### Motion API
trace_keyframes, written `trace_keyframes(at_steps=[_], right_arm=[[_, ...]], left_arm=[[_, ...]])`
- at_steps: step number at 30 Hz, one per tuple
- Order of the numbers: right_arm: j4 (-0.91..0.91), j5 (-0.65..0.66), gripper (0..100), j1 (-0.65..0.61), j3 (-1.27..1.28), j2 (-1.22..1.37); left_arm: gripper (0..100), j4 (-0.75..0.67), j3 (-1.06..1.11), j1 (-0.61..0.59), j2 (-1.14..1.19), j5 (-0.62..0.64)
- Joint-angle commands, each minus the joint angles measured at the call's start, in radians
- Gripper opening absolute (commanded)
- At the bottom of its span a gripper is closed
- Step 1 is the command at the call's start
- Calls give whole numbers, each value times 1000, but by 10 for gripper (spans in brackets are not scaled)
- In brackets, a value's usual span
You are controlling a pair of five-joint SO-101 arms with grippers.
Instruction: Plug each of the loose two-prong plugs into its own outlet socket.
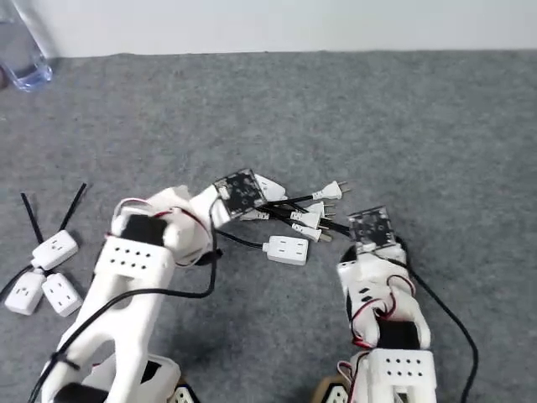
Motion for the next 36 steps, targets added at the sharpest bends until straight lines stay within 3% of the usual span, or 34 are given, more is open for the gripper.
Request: trace_keyframes(at_steps=[1, 11, 20, 28, 36], right_arm=[[-67, 12, 258, 5, 2, -7], [-74, 12, 258, 1, 6, -7], [-76, 43, 258, -2, 6, -1], [-73, 46, 258, -4, 6, -1], [-76, 46, 258, -4, 6, -1]], left_arm=[[288, -77, 12, 68, 41, -38], [174, -333, 45, 80, 226, -147], [174, -336, -76, 55, 407, -192], [174, -267, -205, 43, 568, -252], [172, -38, -377, 37, 672, -304]])
